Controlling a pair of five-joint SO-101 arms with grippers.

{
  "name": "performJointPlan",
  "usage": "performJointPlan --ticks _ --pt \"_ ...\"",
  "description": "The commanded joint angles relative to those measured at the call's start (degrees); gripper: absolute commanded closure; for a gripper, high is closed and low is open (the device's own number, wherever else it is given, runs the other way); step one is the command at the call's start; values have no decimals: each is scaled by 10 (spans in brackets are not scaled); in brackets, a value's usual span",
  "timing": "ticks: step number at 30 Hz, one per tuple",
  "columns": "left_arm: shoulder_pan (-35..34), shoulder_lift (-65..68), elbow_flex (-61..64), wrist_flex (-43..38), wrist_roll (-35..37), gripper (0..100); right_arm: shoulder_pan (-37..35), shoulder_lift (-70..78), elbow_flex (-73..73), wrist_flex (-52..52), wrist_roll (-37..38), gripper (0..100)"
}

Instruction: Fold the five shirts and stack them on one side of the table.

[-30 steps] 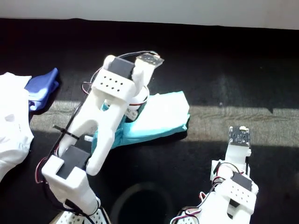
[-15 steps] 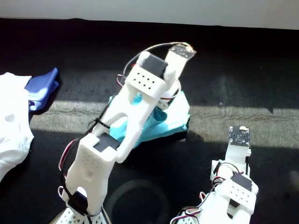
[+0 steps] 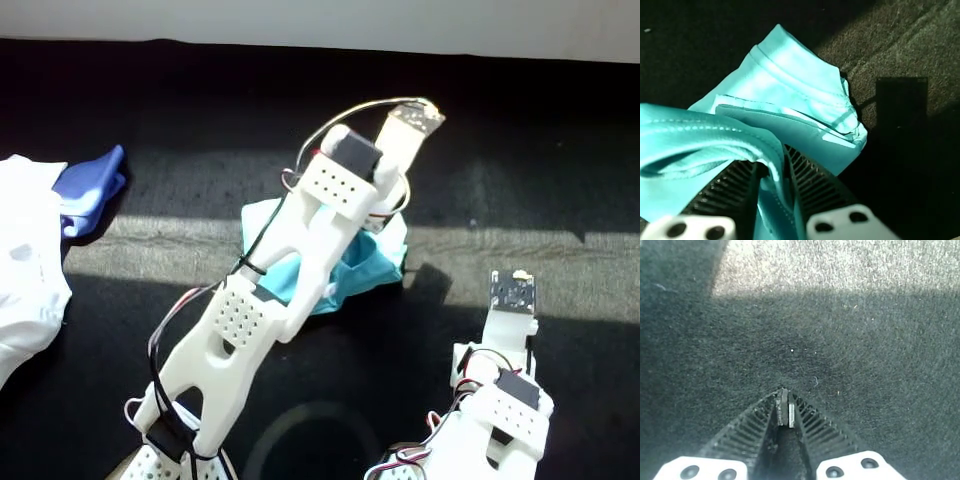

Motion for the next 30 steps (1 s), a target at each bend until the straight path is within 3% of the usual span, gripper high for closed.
performJointPlan --ticks 1,15,22,30 --pt "5 13 -58 -7 4 986 7 0 15 -9 3 992" --pt "34 26 -95 -43 4 986 7 0 15 -9 3 992" --pt "29 26 -95 -55 4 814 7 0 15 -9 2 992" --pt "-5 21 -100 -25 4 815 6 0 15 -9 2 992"
